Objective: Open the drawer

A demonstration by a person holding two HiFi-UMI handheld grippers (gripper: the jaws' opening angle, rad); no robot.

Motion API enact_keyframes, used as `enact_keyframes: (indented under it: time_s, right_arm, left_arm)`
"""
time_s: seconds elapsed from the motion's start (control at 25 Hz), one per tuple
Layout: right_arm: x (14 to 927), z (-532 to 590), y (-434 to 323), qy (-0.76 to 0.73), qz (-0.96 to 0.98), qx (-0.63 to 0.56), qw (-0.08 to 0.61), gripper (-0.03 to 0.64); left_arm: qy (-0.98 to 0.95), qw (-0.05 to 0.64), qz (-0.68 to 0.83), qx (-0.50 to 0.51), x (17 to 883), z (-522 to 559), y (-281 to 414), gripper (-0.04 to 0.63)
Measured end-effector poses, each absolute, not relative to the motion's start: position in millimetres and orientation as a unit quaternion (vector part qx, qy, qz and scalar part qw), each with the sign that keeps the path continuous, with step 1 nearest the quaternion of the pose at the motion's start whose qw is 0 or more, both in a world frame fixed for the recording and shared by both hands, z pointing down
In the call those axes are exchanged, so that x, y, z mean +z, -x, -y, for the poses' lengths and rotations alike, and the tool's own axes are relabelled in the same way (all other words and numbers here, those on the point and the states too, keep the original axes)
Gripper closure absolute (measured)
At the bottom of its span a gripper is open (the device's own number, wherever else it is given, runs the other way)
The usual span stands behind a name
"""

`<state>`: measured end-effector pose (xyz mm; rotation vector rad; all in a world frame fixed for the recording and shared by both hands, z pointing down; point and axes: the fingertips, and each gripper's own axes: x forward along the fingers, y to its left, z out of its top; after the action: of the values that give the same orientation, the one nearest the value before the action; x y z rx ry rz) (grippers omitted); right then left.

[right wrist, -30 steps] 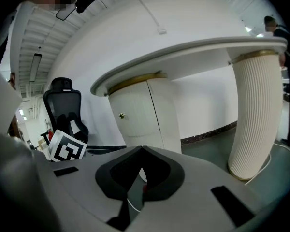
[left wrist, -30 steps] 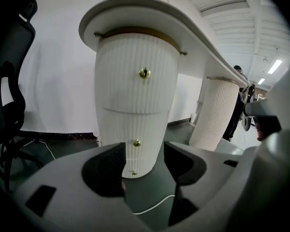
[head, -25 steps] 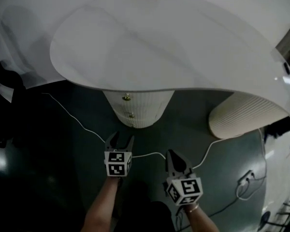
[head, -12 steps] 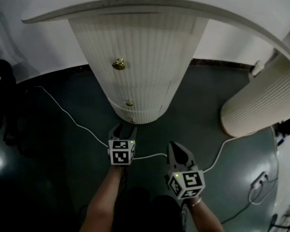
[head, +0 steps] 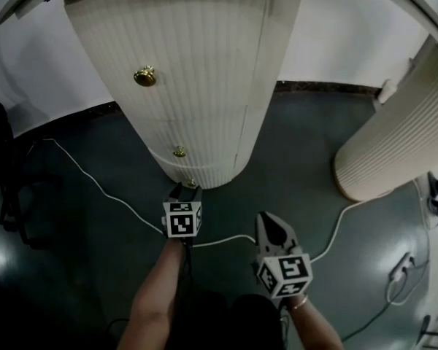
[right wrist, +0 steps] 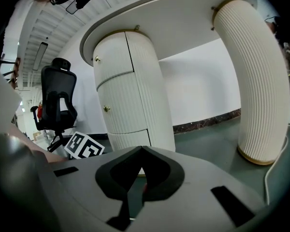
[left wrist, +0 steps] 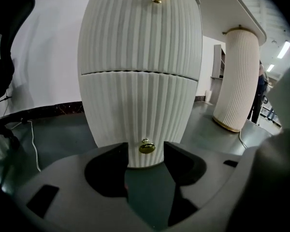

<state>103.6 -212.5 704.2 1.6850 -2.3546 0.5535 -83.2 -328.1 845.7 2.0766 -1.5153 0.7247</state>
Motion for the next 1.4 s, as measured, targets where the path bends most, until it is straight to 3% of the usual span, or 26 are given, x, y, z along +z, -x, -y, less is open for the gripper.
enact_keyframes:
  time_s: [0.28, 0.36, 0.6, 1.4]
  right_arm:
    - [718.8, 208.7, -107.5, -0.582, 0.783, 0.196, 0.099, 0.614]
    - [719.7, 208.8, -106.2, -0.581, 0.783, 0.195, 0.102, 0.614]
    - [719.9, 204.7, -107.6, -0.583, 0.782, 0.191, 0.110, 0.614]
    - [707.0, 185.1, -110.5, -0.582, 0.787, 0.177, 0.105, 0.614]
  left_arm:
    - [-0.753, 0.231, 0.551, 0.275, 857.1, 344.6, 75.3, 0.377]
    - [-0.746, 0.235, 0.562, 0.270, 859.6, 347.3, 78.6, 0.431]
    - [-0.745, 0.241, 0.559, 0.273, 858.1, 343.5, 74.4, 0.492]
    - [-0.751, 0.245, 0.537, 0.297, 859.4, 287.4, 82.0, 0.495]
